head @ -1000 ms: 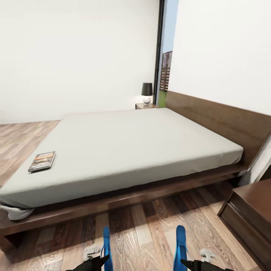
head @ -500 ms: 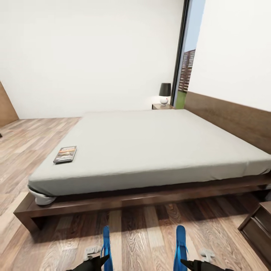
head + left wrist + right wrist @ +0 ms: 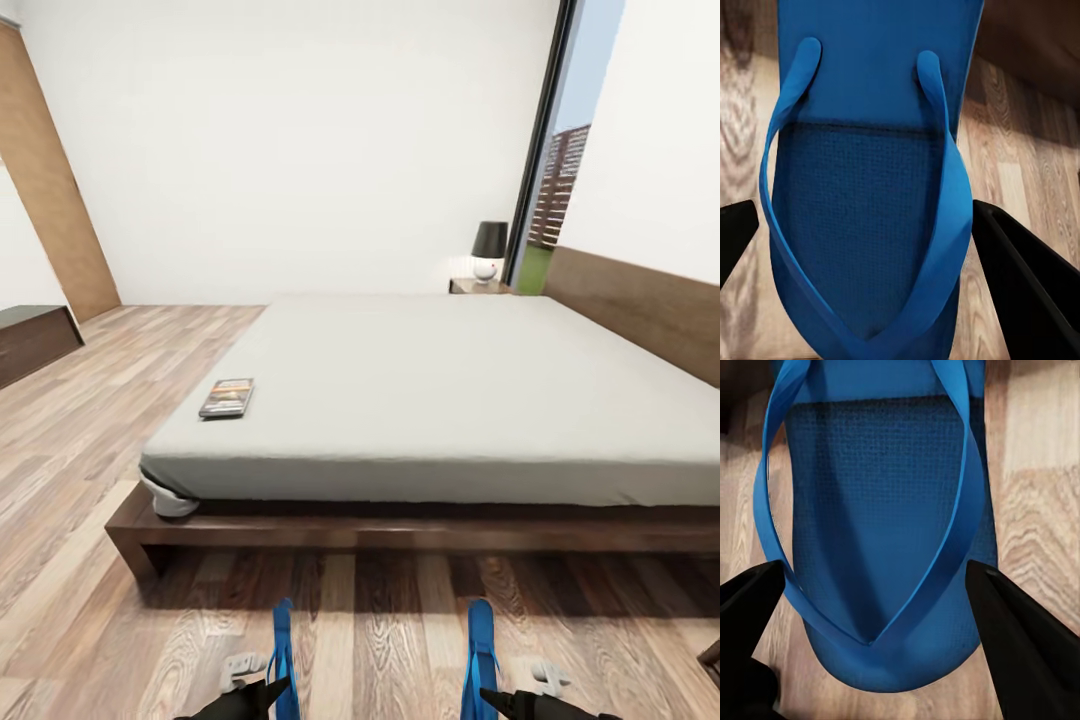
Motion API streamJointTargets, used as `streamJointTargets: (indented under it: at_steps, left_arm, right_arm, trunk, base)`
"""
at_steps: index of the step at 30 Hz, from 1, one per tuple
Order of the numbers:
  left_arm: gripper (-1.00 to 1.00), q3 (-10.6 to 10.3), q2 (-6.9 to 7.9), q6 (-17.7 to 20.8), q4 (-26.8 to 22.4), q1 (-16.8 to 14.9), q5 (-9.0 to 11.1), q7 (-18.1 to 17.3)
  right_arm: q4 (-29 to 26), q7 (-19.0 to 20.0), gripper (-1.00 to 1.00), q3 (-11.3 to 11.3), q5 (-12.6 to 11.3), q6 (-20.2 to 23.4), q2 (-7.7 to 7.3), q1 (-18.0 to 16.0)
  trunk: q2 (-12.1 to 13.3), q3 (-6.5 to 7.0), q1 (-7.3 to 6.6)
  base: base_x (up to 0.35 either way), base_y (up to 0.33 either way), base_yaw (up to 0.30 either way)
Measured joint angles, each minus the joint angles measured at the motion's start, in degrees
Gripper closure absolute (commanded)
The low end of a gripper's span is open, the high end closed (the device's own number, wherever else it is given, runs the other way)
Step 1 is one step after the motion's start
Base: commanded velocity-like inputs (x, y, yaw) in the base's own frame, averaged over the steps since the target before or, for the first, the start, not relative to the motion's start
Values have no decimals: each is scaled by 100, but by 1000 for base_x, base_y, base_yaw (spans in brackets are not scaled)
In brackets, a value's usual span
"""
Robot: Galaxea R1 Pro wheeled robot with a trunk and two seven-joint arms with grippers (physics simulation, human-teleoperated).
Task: In the bedroom, move the book from the bed onto either nightstand, and place the two sandals side by side next to the bed.
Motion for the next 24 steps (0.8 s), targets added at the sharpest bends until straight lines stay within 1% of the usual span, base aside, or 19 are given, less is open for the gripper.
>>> streamJointTargets:
  at_steps: [3, 6, 18, 24]
  left_arm:
    - [100, 0, 0, 0, 0, 0, 0, 0]
    - [100, 0, -3, 0, 2, -1, -1, 0]
    - [100, 1, -2, 0, 2, -2, -2, 0]
    - [100, 1, -2, 0, 2, -2, -2, 0]
  right_arm:
    - [-1, -16, 100, 3, 5, -11, 0, 3]
    - [-2, 8, 100, 0, 1, 4, -1, 3]
    - [2, 10, 100, 0, 16, -4, -1, 3]
    - [-1, 13, 100, 0, 12, -5, -33, 5]
  trunk:
    - [0, 0, 0]
    - [0, 0, 0]
    - [0, 0, 0]
    - [0, 0, 0]
  base:
    - [0, 0, 253]
    - [0, 0, 73]
    - [0, 0, 5]
    - [0, 0, 0]
